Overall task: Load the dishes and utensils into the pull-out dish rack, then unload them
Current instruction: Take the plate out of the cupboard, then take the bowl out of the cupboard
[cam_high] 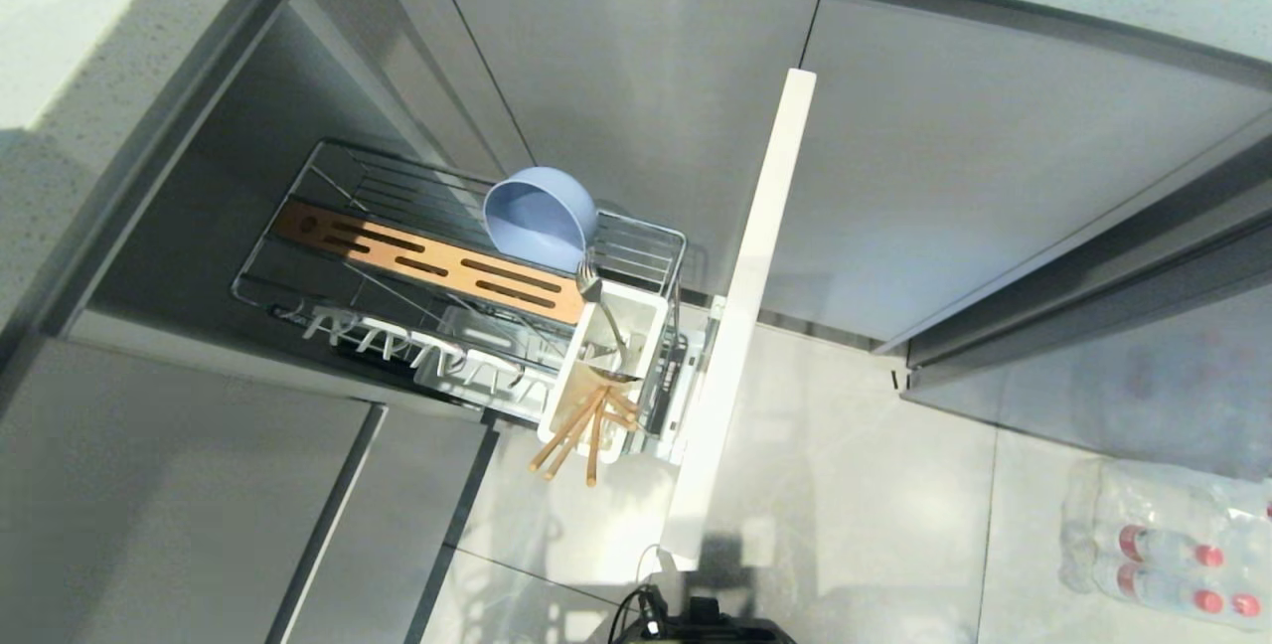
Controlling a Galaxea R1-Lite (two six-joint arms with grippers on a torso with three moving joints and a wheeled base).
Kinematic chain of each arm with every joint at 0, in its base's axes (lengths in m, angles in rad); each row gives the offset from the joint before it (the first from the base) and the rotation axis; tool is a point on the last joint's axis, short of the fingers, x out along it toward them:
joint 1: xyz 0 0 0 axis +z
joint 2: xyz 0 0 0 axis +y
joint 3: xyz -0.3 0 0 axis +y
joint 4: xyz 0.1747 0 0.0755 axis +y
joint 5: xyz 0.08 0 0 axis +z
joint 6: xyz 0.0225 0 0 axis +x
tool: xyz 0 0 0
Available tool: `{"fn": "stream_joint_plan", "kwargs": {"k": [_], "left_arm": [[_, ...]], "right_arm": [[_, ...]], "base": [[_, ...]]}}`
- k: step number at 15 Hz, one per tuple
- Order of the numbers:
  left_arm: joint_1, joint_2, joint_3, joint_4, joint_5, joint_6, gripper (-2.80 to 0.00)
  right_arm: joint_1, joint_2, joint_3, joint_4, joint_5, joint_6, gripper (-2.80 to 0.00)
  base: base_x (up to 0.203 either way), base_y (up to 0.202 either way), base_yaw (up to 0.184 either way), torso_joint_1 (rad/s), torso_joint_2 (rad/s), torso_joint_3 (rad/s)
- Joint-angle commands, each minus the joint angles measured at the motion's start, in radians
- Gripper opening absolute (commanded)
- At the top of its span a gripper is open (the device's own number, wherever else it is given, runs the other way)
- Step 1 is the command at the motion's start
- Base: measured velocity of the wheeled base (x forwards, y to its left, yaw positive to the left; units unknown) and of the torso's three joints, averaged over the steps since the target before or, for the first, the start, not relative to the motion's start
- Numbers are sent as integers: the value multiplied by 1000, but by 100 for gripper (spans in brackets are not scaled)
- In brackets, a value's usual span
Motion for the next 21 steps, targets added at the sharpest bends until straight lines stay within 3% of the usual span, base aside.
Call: {"fn": "stream_joint_plan", "kwargs": {"k": [1, 5, 10, 11, 15, 17, 19, 21], "left_arm": [[0, -9, 0, 4, 5, 1, 0], [-2, -15, -1, -29, 5, 1, 0], [-31, -48, 0, -189, -2, -3, 0], [-36, -59, 0, -214, -3, -4, -280], [-70, -83, 0, -279, -4, -21, -280], [-92, -87, -3, -392, -13, -28, -280], [-122, -88, -4, -611, -53, -39, -280], [-146, -84, -4, -775, -77, -183, -280]], "right_arm": [[0, 1, 0, 0, 0, 0, -280], [-1, 1, 0, 0, -1, 0, -280], [-1, 1, 0, 0, 0, 1, -280], [0, 1, 0, 0, 0, 1, -280], [0, 1, 0, 0, 0, 0, -280], [0, 1, 0, 0, 0, 0, -280], [0, 1, 0, 0, 0, 0, -280], [0, 1, 0, 0, 0, 1, -280]], "base": [[0, 0, 0, 0, 0, 0], [0, 0, 0, 0, 0, 0], [0, 0, 0, 0, 0, 0], [0, 0, 0, 0, 0, 0], [0, 0, 0, 0, 0, 0], [0, 0, 0, 0, 0, 0], [0, 0, 0, 0, 0, 0], [0, 0, 0, 0, 0, 0]]}}
